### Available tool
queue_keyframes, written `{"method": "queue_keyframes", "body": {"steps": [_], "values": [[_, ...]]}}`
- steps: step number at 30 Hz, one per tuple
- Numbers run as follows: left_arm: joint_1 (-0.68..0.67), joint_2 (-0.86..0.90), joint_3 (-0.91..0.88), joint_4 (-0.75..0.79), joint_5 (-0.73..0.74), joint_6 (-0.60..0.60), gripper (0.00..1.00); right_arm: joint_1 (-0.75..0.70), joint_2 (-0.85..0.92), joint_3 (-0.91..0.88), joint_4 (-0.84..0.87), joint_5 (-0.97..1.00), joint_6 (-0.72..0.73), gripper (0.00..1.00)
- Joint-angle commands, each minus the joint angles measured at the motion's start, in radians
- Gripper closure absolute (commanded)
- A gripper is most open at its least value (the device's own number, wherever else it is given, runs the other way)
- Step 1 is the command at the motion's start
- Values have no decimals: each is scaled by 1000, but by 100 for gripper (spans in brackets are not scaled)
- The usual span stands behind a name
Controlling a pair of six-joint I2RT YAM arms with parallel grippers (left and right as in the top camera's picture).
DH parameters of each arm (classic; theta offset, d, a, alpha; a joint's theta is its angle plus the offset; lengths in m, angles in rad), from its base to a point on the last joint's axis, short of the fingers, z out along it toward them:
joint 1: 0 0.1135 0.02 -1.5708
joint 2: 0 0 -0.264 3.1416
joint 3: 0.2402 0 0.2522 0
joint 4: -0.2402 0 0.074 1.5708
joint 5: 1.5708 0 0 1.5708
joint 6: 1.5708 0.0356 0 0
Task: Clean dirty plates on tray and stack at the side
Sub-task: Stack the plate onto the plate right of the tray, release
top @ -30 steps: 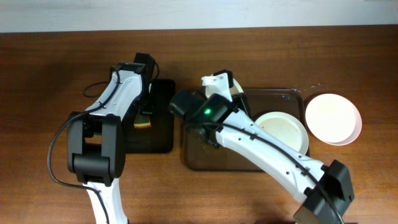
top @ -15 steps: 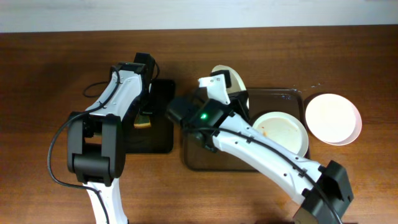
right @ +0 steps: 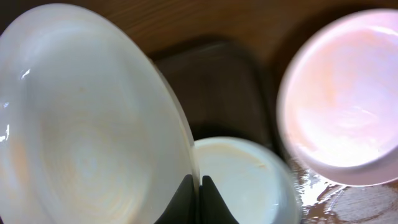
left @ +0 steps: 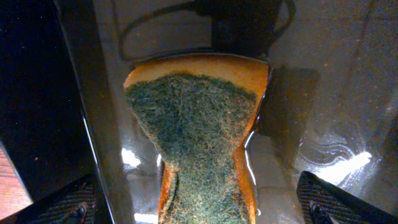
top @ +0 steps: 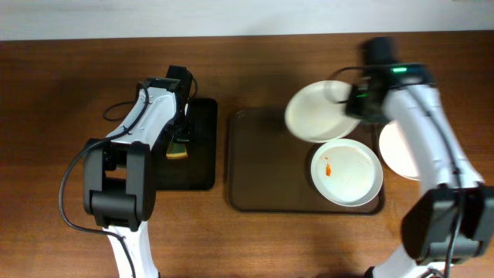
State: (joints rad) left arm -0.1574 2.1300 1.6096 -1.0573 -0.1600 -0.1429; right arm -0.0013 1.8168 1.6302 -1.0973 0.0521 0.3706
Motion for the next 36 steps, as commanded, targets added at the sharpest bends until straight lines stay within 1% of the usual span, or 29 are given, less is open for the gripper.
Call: {"method": "queue_keyframes", "body": {"steps": [1, 2, 4, 7, 10, 16, 17, 18, 19, 20, 21, 22, 23, 26, 28, 30, 31, 33, 36], "values": [[2, 4, -6, 0, 7, -2, 0, -282, -23, -3, -6, -205, -87, 96], [2, 4, -6, 0, 7, -2, 0, -331, -22, -3, -6, -202, -87, 96], [2, 4, -6, 0, 7, -2, 0, -508, -7, -3, -5, -202, -87, 96], [2, 4, -6, 0, 7, -2, 0, -634, 36, -6, -10, -202, -87, 96], [2, 4, -6, 0, 7, -2, 0, -685, 79, -21, 0, -203, -86, 96], [2, 4, -6, 0, 7, -2, 0, -681, 150, -23, 32, -198, -86, 94], [2, 4, -6, 0, 7, -2, 0, -681, 153, -23, 32, -199, -86, 81], [2, 4, -6, 0, 7, -2, 0, -681, 153, -23, 27, -199, -86, 52], [2, 4, -6, 0, 7, -2, 0, -680, 153, -23, 17, -203, -86, 29], [2, 4, -6, 0, 7, -2, 0, -679, 153, -23, 8, -224, -86, 25], [2, 4, -6, 0, 7, -2, 0, -678, 153, -23, -6, -267, -86, 23], [2, 4, -6, 0, 7, -2, 0, -673, 153, -23, -23, -307, -88, 23], [2, 4, -6, 0, 7, -2, 0, -663, 153, -23, -48, -337, -119, 23], [2, 4, -6, 0, 7, -2, 0, -597, 153, -23, -142, -341, -182, 27], [2, 4, -6, 0, 7, -2, 0, -550, 153, -23, -197, -340, -213, 28], [2, 4, -6, 0, 7, -2, 0, -463, 153, -23, -269, -340, -263, 31], [2, 4, -6, 0, 7, -2, 0, -435, 153, -23, -283, -333, -266, 31], [2, 4, -6, 0, 7, -2, 0, -384, 153, -23, -306, -326, -267, 40], [2, 4, -6, 0, 7, -2, 0, -283, 152, -24, -353, -294, -266, 43]]}}
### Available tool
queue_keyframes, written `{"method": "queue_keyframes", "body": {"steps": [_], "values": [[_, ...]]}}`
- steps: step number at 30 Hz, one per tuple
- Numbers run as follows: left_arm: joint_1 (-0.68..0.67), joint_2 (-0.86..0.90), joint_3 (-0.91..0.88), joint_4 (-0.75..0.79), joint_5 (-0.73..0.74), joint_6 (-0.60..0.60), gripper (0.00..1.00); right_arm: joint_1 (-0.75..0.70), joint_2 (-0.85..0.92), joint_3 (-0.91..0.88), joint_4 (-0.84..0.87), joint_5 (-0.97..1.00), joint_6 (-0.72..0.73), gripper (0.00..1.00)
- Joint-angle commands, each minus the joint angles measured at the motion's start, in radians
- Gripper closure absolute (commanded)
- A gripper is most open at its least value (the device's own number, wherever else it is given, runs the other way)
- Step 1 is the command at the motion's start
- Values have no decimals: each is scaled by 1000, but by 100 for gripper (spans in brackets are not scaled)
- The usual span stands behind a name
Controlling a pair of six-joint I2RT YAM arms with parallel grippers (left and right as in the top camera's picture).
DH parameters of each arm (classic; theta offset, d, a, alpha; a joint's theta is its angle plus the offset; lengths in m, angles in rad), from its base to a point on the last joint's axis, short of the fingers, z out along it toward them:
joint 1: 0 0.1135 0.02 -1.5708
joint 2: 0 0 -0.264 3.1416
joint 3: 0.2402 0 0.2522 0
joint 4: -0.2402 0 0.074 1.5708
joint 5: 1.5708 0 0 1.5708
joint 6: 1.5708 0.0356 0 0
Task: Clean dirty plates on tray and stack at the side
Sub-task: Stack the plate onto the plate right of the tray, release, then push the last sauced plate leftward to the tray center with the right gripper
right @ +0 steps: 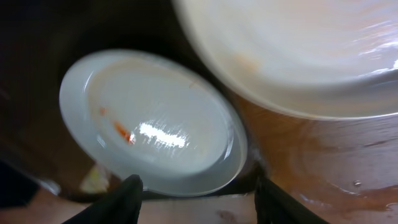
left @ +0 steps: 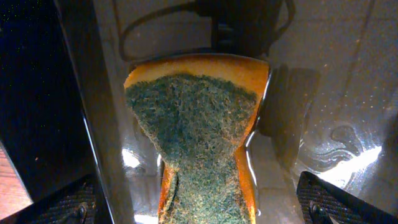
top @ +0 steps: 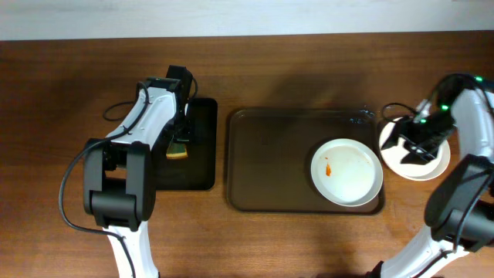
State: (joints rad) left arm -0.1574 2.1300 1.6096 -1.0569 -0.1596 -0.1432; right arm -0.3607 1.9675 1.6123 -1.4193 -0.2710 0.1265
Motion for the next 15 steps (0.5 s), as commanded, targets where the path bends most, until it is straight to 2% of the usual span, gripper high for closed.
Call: {"method": "queue_keyframes", "body": {"steps": [1, 4, 6, 8, 12, 15], "values": [[2, 4, -6, 0, 7, -2, 0, 100, 1, -6, -40, 42, -22, 43], [2, 4, -6, 0, 7, -2, 0, 174, -16, -28, -59, 60, -22, 43], [2, 4, -6, 0, 7, -2, 0, 208, -43, -74, -60, 73, -21, 53], [2, 4, -6, 0, 7, -2, 0, 222, -69, -117, -60, 73, -18, 57], [2, 4, -6, 0, 7, -2, 0, 223, -107, -196, -48, 97, 15, 60], [2, 4, -6, 0, 7, -2, 0, 223, -110, -227, -37, 237, 118, 59]]}}
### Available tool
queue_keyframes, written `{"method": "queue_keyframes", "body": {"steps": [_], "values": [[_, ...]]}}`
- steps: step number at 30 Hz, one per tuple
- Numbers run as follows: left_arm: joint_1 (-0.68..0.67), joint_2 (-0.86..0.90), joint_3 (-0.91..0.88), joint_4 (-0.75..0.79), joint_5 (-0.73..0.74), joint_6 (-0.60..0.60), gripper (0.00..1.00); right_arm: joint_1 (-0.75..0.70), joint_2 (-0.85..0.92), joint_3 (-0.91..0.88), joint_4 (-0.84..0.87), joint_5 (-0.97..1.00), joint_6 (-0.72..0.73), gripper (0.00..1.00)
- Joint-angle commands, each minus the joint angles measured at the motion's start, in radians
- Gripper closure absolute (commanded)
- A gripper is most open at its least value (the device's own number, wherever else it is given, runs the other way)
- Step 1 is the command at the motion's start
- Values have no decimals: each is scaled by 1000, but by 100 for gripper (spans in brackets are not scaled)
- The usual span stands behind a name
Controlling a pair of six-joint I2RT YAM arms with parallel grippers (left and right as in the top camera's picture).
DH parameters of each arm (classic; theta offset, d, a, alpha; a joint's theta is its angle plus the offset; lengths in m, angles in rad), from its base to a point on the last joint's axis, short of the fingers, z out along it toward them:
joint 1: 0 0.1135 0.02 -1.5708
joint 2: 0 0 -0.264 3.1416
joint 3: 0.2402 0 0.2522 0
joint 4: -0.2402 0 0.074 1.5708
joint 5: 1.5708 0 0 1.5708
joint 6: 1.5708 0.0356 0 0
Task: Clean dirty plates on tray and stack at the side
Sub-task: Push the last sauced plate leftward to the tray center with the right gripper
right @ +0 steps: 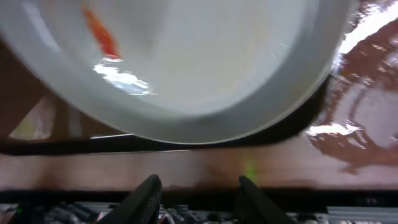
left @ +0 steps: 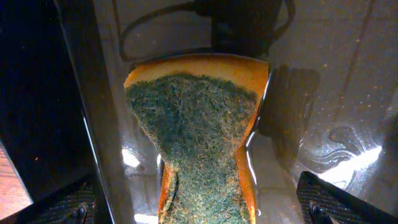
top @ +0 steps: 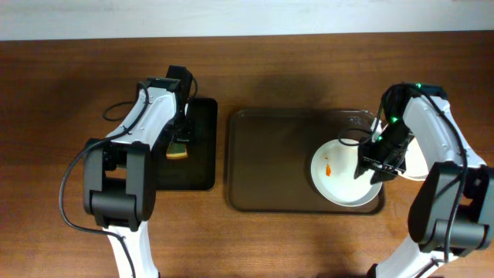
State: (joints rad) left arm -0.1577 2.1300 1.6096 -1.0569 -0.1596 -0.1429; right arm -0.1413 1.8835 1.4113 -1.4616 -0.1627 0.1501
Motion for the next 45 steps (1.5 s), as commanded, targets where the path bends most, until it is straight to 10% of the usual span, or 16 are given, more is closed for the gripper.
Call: {"method": "queue_keyframes", "body": {"steps": [1, 17, 19, 26, 45], "values": [[2, 4, -6, 0, 7, -2, 0, 4, -26, -32, 7, 175, 130, 59], [2, 4, -6, 1, 7, -2, 0, 4, -26, -34, 108, 220, 199, 59], [2, 4, -6, 1, 7, -2, 0, 4, -26, -34, 103, 220, 200, 85], [2, 4, -6, 2, 7, -2, 0, 4, -26, -43, -16, 227, 253, 95], [2, 4, -6, 2, 7, -2, 0, 5, -26, -250, 220, 227, 425, 75]]}}
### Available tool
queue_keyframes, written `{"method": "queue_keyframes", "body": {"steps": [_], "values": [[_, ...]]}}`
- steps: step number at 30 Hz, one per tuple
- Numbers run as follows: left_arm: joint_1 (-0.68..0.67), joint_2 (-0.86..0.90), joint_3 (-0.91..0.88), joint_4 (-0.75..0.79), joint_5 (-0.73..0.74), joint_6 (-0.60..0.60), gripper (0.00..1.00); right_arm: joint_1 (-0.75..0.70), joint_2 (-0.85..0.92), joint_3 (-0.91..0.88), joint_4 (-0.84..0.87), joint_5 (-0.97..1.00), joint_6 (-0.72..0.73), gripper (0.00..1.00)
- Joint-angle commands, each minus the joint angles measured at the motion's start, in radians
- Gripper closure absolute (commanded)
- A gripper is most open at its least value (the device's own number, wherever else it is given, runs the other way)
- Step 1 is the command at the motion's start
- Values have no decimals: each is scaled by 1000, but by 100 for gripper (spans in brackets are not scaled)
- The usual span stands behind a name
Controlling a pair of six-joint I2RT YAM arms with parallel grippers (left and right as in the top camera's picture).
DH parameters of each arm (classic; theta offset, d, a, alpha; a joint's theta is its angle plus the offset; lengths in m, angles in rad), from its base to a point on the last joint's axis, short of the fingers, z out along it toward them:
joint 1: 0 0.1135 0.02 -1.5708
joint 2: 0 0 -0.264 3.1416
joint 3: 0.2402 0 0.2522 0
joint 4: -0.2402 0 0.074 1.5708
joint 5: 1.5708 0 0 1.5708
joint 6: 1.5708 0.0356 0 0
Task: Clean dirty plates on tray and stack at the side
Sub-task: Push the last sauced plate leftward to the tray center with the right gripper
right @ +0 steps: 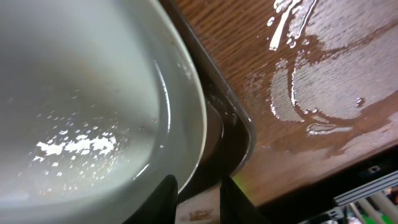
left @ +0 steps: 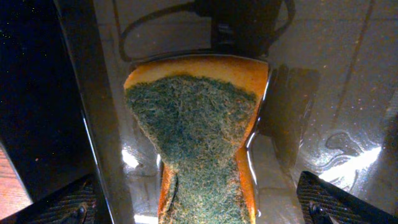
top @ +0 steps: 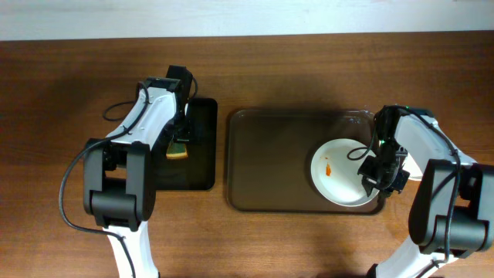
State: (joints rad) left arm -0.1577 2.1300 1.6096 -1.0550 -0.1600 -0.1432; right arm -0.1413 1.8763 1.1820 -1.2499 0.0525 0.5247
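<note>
A white plate [top: 340,174] with an orange-red smear lies at the right end of the brown tray [top: 262,162]. My right gripper [top: 379,176] is at the plate's right rim. In the right wrist view it [right: 198,198] is open, one finger inside the plate rim [right: 198,134] and one outside, low over the tray's edge. The stack of clean plates on the right is hidden behind the right arm. My left gripper [left: 198,205] hangs open, fingers wide apart, over the green-and-yellow sponge [left: 196,124] in the black tray [top: 197,174].
The wood table [right: 311,81] to the right of the brown tray is wet, with puddles. The black tray's bottom also shines with water. Left half of the brown tray holds nothing. Both arm bases stand at the front edge.
My right gripper has moved from above the dirty plate's right part down to its right rim, which now lies between the fingers. The left gripper and the sponge have not moved.
First my right gripper held a clean plate above the tray's back right corner. Then it was open over the stack on the table to the right, the plate left there. It then came over the smeared plate and now straddles its rim. The left arm stayed put.
</note>
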Motion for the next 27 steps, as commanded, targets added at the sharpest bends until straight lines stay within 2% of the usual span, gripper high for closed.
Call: {"method": "queue_keyframes", "body": {"steps": [1, 4, 15, 17, 21, 24, 27], "values": [[2, 4, -6, 0, 7, -2, 0, 6, -19, -22, 12, 12, 53, 76], [2, 4, -6, 0, 7, -2, 0, 28, -19, -24, 37, 12, 53, 80], [2, 4, -6, 0, 7, -2, 0, 208, -19, -16, 111, 5, 119, 78], [2, 4, -6, 0, 7, -2, 0, 191, -19, 40, 63, 6, 114, 83], [2, 4, -6, 0, 7, -2, 0, 139, -23, 130, -72, 69, 101, 84], [2, 4, -6, 0, 7, -2, 0, 88, -29, 130, -94, 91, 101, 77], [2, 4, -6, 0, 7, -2, 0, 40, -29, 125, -93, 90, 101, 75]]}}
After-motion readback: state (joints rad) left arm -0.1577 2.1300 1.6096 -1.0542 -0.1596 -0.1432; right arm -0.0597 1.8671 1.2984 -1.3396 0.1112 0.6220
